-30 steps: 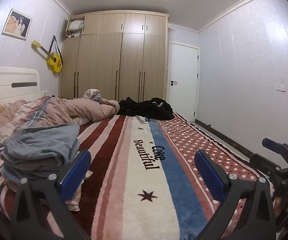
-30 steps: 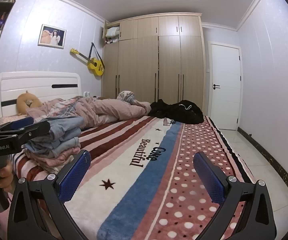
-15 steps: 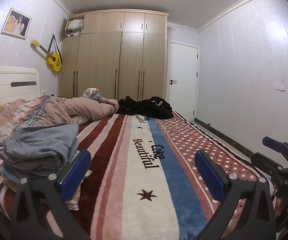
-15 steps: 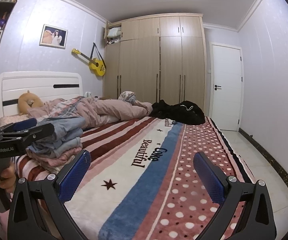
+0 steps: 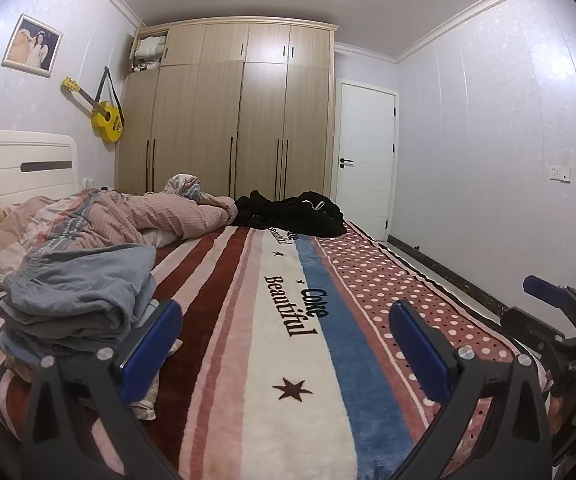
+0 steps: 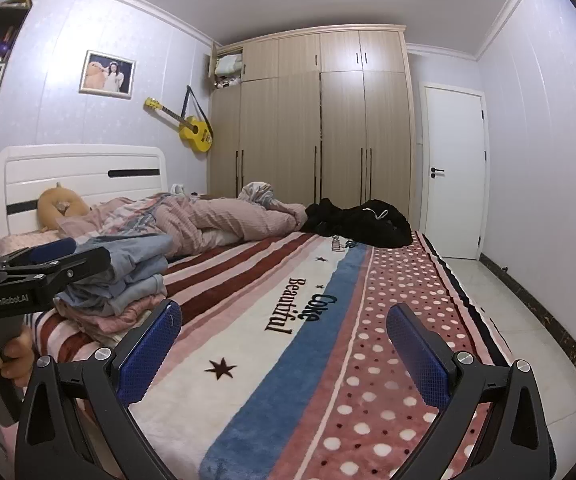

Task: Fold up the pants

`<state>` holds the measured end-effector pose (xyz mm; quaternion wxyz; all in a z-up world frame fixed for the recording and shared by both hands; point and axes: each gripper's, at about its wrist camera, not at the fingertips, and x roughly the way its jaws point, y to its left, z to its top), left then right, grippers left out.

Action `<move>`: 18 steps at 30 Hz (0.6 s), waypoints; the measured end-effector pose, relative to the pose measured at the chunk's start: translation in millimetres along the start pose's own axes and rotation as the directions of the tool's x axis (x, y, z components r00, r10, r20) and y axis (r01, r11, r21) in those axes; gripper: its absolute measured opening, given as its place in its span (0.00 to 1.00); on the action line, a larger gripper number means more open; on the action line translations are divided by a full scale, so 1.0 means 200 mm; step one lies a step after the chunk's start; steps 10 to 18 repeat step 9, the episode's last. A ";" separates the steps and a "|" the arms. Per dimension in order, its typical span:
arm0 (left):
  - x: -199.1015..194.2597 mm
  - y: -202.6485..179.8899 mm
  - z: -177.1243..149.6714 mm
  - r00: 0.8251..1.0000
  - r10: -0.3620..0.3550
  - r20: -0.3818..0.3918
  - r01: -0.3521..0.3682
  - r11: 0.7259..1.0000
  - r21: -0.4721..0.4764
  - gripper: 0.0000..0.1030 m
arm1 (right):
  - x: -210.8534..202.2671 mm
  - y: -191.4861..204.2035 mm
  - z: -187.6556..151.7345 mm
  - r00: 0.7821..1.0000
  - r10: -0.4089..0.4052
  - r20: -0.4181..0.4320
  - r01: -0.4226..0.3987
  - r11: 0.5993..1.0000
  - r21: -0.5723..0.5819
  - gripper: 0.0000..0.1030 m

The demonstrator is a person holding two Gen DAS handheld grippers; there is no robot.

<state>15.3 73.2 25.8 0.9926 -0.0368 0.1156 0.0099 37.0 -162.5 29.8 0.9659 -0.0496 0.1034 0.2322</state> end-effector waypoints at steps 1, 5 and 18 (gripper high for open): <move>0.00 0.00 0.00 1.000 0.000 0.000 0.000 1.000 0.000 0.99 | 0.00 0.00 0.00 1.000 0.000 0.000 0.000 1.000 0.000 0.99; 0.01 0.00 0.00 1.000 -0.004 -0.003 0.004 1.000 0.004 0.99 | 0.00 0.00 0.00 1.000 0.001 0.000 -0.001 1.000 0.002 0.99; 0.01 0.00 0.00 1.000 0.002 -0.003 -0.002 1.000 0.010 0.99 | 0.00 0.01 0.00 1.000 0.001 0.000 -0.001 1.000 0.001 0.99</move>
